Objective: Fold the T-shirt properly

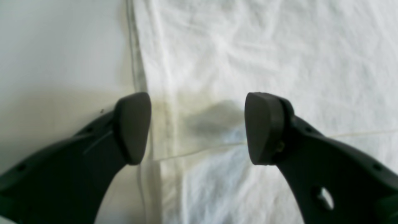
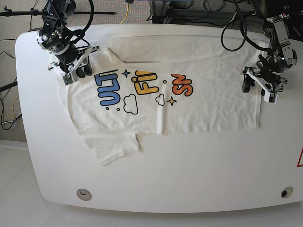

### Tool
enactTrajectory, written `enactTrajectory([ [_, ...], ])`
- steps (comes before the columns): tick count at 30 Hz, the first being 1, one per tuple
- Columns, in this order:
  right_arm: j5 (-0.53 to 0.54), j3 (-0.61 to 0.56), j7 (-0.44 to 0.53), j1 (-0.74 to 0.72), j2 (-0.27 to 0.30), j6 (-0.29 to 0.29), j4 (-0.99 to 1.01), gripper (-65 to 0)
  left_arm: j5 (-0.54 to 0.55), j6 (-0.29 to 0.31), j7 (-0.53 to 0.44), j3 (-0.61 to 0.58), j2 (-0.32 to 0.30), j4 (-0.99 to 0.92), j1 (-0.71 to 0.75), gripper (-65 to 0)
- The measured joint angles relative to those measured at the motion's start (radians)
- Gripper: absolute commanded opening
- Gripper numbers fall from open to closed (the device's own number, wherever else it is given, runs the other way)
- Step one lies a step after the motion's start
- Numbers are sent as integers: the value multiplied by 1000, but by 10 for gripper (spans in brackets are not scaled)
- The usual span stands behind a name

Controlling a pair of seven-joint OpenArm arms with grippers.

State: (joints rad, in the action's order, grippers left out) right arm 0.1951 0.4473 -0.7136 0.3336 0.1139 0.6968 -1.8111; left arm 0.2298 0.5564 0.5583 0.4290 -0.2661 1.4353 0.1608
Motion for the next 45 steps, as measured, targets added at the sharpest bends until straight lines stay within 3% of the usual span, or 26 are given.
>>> enactTrajectory([
  [30,-8,-9,5,14,-5,0,1,-500,-42,2,2,0,6,55,38,-205],
  [45,-8,-9,-53,19,-16,0,-11,-501,-35,5,14,10,-9,38,19,-200],
])
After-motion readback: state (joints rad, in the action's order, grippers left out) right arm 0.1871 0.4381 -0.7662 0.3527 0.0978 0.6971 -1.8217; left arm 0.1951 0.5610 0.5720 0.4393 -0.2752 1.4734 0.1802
